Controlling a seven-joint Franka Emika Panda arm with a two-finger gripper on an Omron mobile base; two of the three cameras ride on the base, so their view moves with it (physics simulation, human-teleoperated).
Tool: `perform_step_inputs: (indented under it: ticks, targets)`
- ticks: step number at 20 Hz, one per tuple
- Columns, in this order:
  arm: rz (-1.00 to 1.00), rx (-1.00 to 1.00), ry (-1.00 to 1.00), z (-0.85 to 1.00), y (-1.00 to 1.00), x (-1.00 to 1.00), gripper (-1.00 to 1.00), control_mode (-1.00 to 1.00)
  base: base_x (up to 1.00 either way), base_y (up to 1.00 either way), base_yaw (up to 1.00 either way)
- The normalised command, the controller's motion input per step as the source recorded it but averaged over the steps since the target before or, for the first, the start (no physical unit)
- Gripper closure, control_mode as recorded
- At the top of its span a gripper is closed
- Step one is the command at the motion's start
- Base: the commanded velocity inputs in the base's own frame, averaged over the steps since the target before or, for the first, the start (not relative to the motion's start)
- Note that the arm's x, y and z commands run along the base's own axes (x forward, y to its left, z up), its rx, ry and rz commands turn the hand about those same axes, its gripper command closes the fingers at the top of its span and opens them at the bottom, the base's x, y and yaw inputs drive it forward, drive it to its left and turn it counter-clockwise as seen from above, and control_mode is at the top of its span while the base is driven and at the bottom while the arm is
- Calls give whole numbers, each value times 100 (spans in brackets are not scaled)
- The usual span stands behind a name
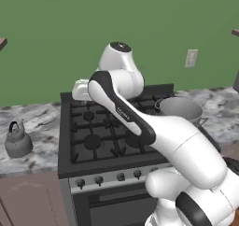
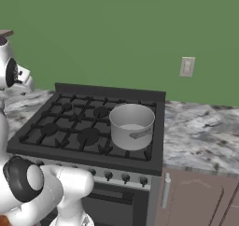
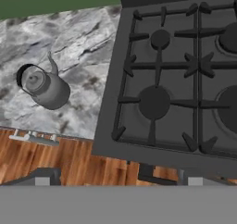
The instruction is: Pick the kettle from the counter and place it on a stove burner. Then turn the burner on.
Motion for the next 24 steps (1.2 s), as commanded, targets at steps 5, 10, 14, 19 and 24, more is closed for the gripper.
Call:
perform_step_inputs:
  ticks: [5,10,14,19,24]
  targets:
    - [18,5,0,-8,62,-16,-100,-100,0,0,0]
    - [20,0,-1,-6,66,-12,-100,-100,0,0,0]
    - [19,0,-4,-11,74,0,-100,-100,0,0,0]
    - [14,0,-6,-18,82,0,-100,-100,0,0,0]
    - [10,0,-6,-18,70,0,-100,-100,0,0,0]
